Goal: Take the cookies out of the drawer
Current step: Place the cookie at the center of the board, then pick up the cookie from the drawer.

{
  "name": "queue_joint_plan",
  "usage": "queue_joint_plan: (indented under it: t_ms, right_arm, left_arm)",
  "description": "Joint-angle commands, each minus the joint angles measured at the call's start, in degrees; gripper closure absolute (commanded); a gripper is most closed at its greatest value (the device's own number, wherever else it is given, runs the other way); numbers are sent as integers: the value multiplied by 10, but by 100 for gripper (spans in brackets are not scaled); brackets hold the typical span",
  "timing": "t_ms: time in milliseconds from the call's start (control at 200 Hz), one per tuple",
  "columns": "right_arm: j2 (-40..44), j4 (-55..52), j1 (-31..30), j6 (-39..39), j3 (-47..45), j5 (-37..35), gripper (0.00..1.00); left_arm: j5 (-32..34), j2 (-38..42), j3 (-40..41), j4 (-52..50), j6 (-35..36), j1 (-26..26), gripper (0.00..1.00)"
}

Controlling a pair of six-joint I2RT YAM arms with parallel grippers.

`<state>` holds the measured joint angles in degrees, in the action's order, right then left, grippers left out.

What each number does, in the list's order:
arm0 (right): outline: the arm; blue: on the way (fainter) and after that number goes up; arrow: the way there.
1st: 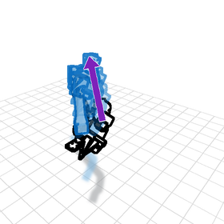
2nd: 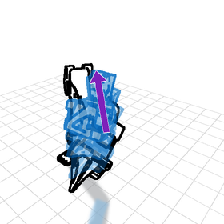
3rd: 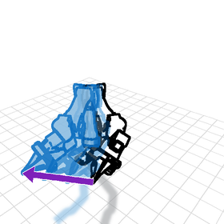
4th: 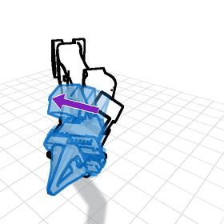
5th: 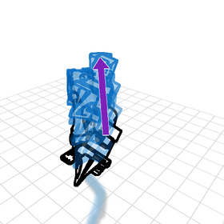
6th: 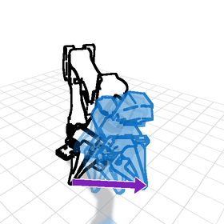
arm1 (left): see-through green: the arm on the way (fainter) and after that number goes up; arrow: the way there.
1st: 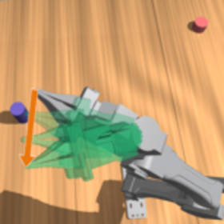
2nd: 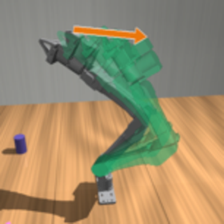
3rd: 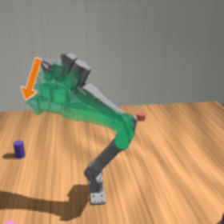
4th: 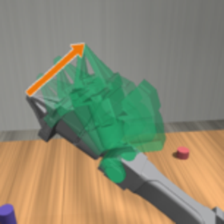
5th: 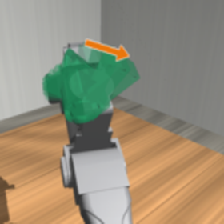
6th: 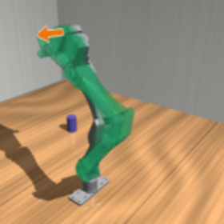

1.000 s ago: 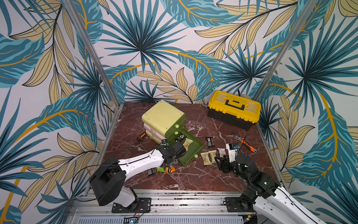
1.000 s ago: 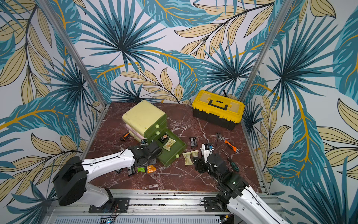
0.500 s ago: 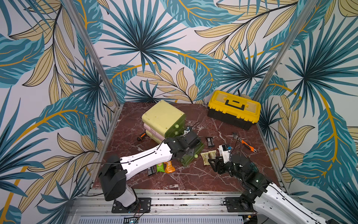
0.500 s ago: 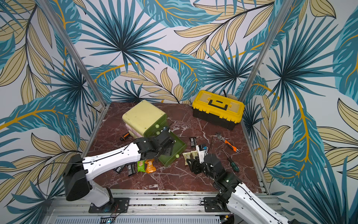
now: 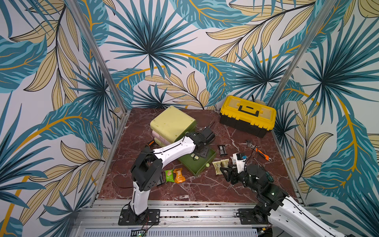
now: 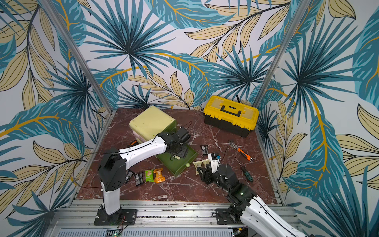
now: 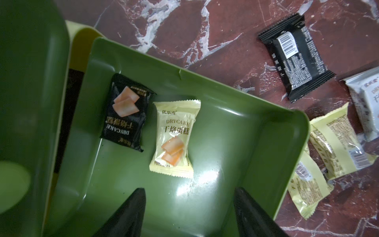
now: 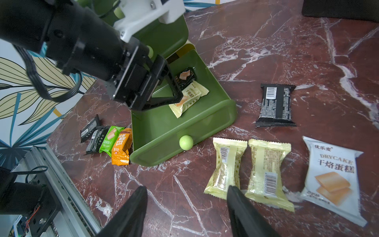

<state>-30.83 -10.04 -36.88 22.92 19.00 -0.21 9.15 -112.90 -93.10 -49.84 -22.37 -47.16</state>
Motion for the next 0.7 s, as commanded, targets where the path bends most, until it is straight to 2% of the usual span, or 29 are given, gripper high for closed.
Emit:
queue_joint_plan:
  t_ms: [0,315,541,696]
  right_arm:
    - [6,6,1,3,-13,-16,34]
    - [-4,14,1,-2,-6,-10,34]
    - [-7,14,1,-1,-6,-15,34]
    - [-9,15,1,-1,-5,-17,34]
  left_arm:
    - [-14,-27,-43,-58,36,5,28]
    - [-14,-98,-108,-84,43,25,27]
    - [-6,-121,-137,-86,47,35,27]
    - [-16,-136,-152,-86,55,44,30]
